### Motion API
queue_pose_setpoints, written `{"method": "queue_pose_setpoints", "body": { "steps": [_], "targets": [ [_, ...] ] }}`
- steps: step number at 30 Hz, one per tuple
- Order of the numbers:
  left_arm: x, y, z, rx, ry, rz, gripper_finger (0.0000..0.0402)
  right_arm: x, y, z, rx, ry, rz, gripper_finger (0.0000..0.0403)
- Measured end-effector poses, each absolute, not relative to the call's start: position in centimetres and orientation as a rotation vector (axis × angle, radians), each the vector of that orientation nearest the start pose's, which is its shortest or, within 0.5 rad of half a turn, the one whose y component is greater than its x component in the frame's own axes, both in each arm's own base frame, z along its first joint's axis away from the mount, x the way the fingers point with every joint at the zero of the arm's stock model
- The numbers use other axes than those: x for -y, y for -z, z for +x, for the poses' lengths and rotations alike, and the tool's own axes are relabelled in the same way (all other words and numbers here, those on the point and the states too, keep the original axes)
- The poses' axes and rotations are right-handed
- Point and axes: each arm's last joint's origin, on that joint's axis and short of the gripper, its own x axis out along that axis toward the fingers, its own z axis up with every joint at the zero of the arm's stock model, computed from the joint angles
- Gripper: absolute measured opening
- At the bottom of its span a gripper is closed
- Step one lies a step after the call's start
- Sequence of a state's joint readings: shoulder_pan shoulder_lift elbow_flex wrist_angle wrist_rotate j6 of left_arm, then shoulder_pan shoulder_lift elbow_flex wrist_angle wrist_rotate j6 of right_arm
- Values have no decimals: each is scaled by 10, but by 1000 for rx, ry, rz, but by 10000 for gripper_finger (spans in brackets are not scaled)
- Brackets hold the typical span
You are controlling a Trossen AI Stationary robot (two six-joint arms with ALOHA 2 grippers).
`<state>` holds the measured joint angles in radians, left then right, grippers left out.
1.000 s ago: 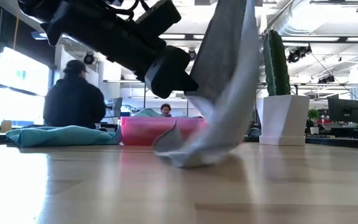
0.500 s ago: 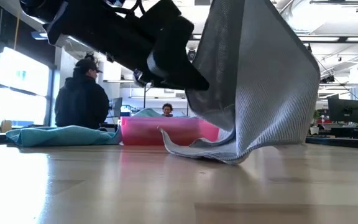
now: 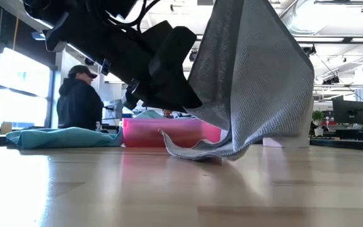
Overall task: Fold microfiber towels
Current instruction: Fold the gray microfiber cloth
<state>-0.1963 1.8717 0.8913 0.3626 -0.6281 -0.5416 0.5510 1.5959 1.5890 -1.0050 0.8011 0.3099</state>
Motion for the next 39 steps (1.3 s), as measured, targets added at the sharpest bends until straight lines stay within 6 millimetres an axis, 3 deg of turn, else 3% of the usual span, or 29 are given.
{"method": "queue_pose_setpoints", "body": {
  "steps": [6,23,29,32,39],
  "targets": [
    [54,-133,355,-424,-556,-355,118,-147,-353,282,-710,397,-414,0],
    [54,-133,356,-428,-530,-363,115,-146,-356,284,-655,468,-498,0],
    [54,-133,355,-477,-494,-270,48,-147,-353,280,-685,457,-447,0],
    [54,-142,352,-495,-466,-242,8,-147,-350,276,-718,460,-393,0],
    [58,-181,319,-603,-503,-149,4,-164,-343,256,-724,468,-304,0]
  ]
}}
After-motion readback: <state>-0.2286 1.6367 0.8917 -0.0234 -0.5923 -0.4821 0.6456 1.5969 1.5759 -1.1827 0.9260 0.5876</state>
